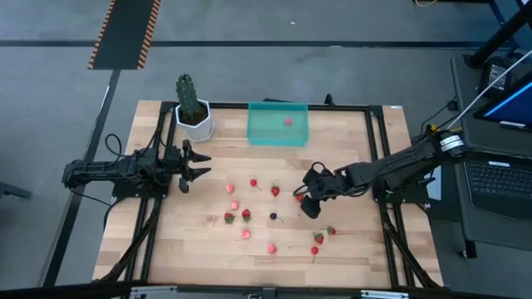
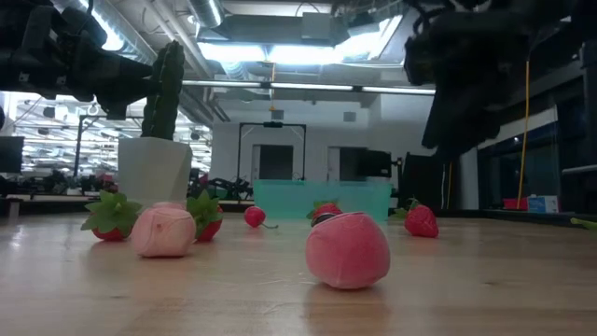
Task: Pick and placing Produce into tupperware
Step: Put the strawberry into the container
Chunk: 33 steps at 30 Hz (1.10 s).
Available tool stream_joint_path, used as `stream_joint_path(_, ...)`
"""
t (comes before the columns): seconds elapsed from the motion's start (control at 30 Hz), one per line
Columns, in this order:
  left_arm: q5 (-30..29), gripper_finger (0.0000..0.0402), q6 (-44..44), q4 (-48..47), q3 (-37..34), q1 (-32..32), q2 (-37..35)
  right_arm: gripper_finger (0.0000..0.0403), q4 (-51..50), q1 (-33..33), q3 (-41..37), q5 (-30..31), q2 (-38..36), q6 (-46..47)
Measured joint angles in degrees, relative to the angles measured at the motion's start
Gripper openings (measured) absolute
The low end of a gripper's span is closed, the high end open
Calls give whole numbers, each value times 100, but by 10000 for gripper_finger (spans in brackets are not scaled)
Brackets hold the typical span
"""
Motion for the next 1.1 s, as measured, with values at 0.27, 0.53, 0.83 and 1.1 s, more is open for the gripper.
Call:
stream_joint_path(0.27,16,181,-2,0,-2,1,-1,303,120,-35,0,-41,473,-98)
stream_joint_path(0.53,25,181,0,0,0,-2,0,303,188,-35,2,-97,878,714)
stream_joint_path(0.83,25,181,0,-2,0,1,-2,303,373,-35,17,126,1220,920)
stream_joint_path(1.1,25,181,-2,-2,-1,-1,-1,303,334,-68,366,415,1646,901)
